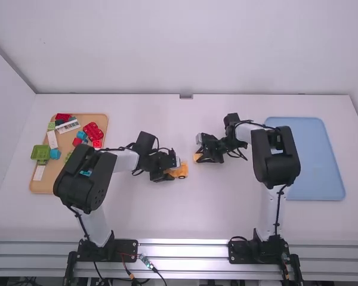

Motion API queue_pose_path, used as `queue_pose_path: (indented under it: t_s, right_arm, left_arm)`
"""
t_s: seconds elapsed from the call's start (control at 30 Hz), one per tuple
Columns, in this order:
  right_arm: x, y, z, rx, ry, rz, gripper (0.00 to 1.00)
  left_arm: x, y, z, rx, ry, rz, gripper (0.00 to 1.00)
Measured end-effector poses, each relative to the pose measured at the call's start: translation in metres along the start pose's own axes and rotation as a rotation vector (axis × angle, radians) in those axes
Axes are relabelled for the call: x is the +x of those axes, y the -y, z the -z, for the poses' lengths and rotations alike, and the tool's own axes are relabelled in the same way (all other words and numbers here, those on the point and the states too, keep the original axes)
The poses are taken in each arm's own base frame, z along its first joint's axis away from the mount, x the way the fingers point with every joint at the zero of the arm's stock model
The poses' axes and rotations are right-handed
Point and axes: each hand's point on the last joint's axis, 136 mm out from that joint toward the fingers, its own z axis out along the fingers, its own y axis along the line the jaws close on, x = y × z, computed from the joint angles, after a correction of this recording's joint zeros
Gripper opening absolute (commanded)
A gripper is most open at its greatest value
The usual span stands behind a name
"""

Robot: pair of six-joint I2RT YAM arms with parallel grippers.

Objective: Assemble lego blocks to make yellow taxi

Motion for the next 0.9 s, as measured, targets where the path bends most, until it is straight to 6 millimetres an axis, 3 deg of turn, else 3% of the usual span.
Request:
queue_pose_path:
  t_s: [0.27,0.47,0.8,0.9]
  right_arm:
    - [0.0,-0.004,0.003,0.109,-0.004,0.043,0.0]
    - [-0.014,-0.019,0.014,0.245,0.012,0.1,0.0]
    - [-0.022,-0.053,-0.022,0.182,-0.023,0.062,0.0]
    - [-0.025,-0.054,-0.024,0.174,-0.015,0.064,0.0]
  left_arm:
    - [0.0,-0.001,0.0,-0.004,0.0,-0.002,0.02]
    - [0.0,-0.001,0.0,-0.005,0.001,-0.003,0.02]
    - [-0.002,-0.004,0.0,-0.014,0.006,-0.033,0.02]
    - [-0.002,-0.003,0.0,-0.012,0.009,-0.044,0.02]
